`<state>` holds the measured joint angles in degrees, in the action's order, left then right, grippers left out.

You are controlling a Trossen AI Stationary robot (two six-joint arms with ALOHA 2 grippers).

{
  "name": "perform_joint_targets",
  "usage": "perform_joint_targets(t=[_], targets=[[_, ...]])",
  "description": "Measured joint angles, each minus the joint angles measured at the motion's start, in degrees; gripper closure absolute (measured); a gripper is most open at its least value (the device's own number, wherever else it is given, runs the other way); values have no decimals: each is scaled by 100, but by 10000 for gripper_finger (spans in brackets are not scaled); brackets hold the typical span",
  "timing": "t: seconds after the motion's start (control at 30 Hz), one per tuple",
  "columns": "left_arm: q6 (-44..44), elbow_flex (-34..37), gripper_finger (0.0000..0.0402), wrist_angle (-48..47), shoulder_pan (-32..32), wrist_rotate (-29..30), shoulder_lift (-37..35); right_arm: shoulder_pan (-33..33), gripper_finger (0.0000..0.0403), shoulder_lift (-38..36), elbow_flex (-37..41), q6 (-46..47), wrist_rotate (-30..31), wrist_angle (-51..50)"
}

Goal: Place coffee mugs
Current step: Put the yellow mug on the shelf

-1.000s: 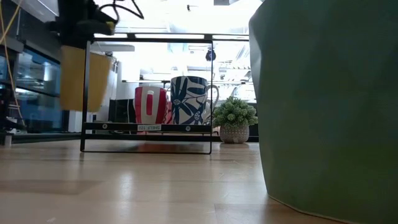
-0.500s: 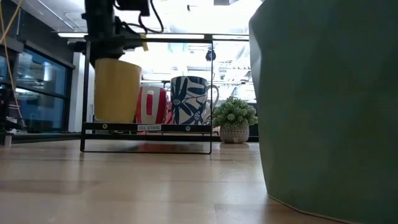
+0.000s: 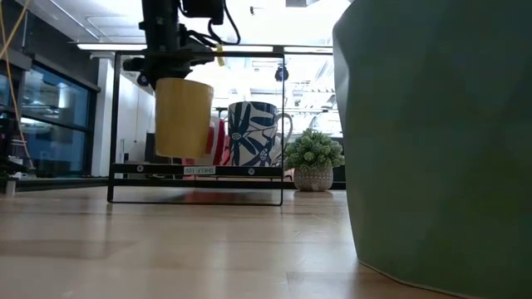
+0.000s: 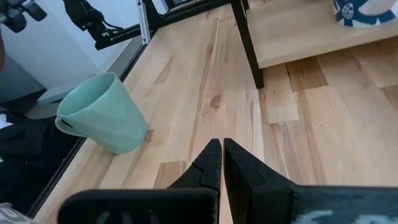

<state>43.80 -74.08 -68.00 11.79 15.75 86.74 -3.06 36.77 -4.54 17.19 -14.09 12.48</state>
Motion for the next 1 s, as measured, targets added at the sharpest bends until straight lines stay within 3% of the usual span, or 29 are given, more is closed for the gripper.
perform_joint_targets(t=[0.4,1.0], targets=[[493,0,392,-109,-101,-207,-2,1,403,1,0,49,-2,-71],[556,0,392,91,-258,-321,262,-1,403,0,0,59,-258,-110]])
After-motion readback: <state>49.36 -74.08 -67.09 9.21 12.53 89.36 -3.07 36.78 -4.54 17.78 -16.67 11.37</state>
